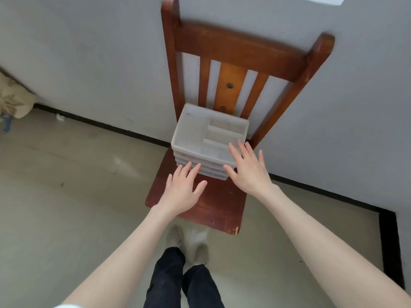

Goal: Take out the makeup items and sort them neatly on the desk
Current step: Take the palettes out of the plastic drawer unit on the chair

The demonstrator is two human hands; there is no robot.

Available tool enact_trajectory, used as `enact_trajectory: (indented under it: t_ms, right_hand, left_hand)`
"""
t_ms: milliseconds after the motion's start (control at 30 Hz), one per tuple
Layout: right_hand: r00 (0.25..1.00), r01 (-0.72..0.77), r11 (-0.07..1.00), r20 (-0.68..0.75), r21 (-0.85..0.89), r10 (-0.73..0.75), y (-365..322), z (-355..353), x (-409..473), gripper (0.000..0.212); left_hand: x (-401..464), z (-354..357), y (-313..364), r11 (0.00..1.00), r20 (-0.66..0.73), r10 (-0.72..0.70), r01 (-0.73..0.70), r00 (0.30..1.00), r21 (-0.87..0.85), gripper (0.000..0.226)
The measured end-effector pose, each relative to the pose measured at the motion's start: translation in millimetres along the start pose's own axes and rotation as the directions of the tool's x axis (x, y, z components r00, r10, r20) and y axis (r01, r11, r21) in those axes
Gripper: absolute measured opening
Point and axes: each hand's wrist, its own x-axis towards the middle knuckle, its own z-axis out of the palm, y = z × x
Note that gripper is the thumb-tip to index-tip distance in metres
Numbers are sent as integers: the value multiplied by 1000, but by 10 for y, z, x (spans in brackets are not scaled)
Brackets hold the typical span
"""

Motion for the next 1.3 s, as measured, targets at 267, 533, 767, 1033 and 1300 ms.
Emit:
enact_trajectory:
  t_ms: [267, 533, 767, 1033, 1300]
  right_hand:
    - [998, 62, 987, -8, -145, -64, 230, 758, 765, 65]
    - [994, 50, 981, -84, -187, -67, 306, 1028, 838, 56]
    - [994, 35, 988, -93, -149, -49, 302, 1034, 843, 55]
    - [996, 42, 985, -71, -167, -55, 304, 1008, 838, 56]
    - [997, 43, 979, -58, -197, -56, 320, 1017, 841, 58]
  left_hand:
    - [940, 623, -345, 99, 426, -257, 462, 868, -882, 67]
    - [1342, 736, -274, -468, 468, -226, 326, 854, -821, 58]
    - [1230, 825, -300, -499, 496, -273, 319, 825, -806, 74]
    - [748, 1019, -407, -537, 547, -366, 309, 753, -785, 51]
    - [423, 1111, -550, -516, 566, -375, 341, 734, -785, 46]
